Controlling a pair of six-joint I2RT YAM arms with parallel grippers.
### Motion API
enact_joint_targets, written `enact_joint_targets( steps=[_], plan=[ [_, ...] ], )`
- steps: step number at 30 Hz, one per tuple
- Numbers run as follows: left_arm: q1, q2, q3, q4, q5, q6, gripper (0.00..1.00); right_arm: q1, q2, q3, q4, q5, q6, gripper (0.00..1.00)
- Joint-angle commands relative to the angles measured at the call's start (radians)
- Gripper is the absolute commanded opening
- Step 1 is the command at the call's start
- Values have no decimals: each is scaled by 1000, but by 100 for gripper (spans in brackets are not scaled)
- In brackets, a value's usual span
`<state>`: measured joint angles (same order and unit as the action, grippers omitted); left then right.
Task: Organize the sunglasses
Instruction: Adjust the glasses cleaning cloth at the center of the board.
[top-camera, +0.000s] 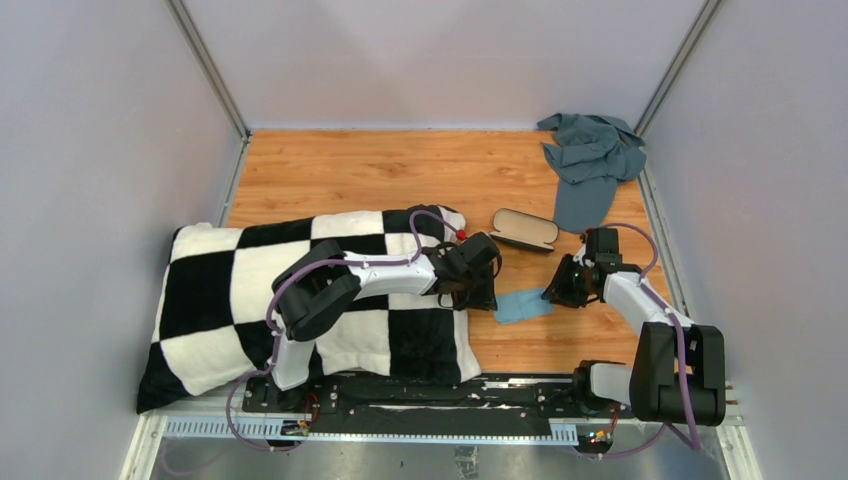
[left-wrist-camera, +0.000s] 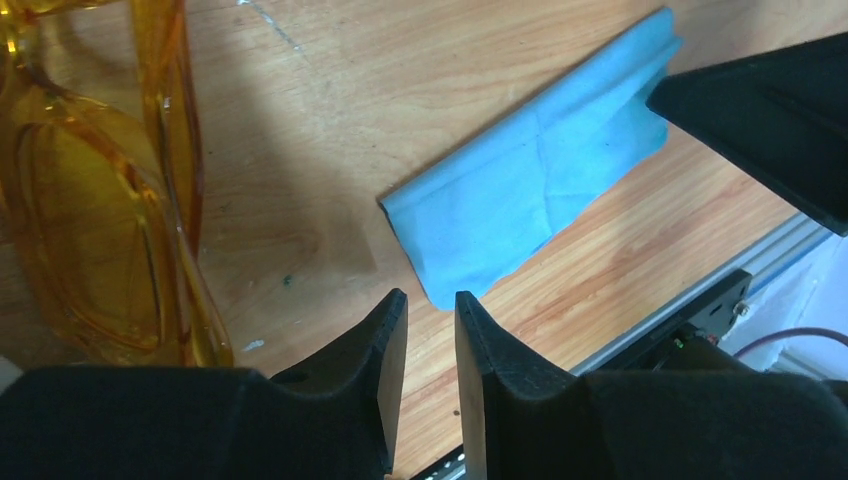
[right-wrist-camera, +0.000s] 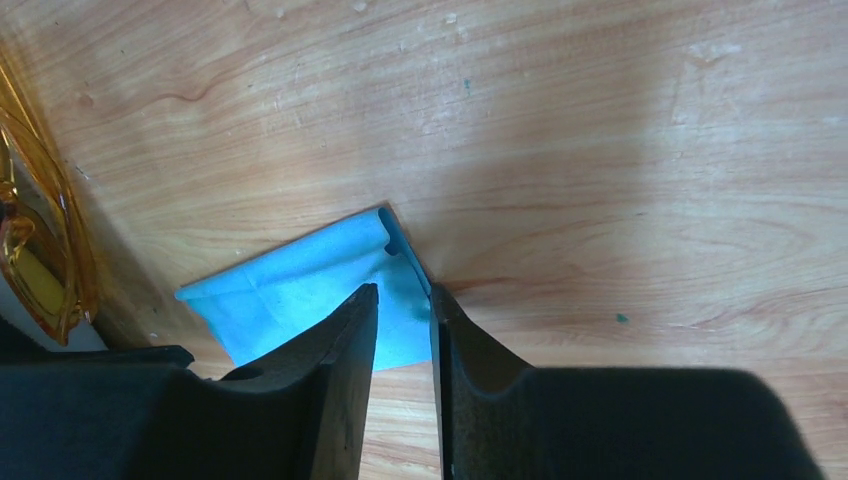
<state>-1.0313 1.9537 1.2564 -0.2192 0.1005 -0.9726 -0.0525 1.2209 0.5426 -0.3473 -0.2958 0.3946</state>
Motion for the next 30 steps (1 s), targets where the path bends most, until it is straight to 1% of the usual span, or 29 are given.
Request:
enact_joint_targets(
  steps=[1, 4, 9, 14, 18, 20, 30],
  plan=[
    [-20, 29, 20, -44, -82, -46, 29, 8, 6, -21, -55, 14, -34, 29],
    [-22, 55, 49, -87, -96, -40, 28, 11, 12, -21, -52, 12, -36, 25],
    [-22, 62, 60, -97, -144, -46, 28, 11, 8, -18, -50, 2, -40, 25],
    [-22, 94, 84, -80, -119, -61, 28, 12, 14, -15, -50, 1, -40, 28],
    [-22, 114, 81, -58, -83, -77, 28, 13, 10, -18, -50, 7, -39, 33],
    [-22, 121, 75, -51, -73, -81, 27, 13, 9, -19, -48, 10, -40, 34],
    [-23, 131, 64, -21, -67, -103, 22, 13, 7, -19, -48, 6, -42, 34]
  ],
)
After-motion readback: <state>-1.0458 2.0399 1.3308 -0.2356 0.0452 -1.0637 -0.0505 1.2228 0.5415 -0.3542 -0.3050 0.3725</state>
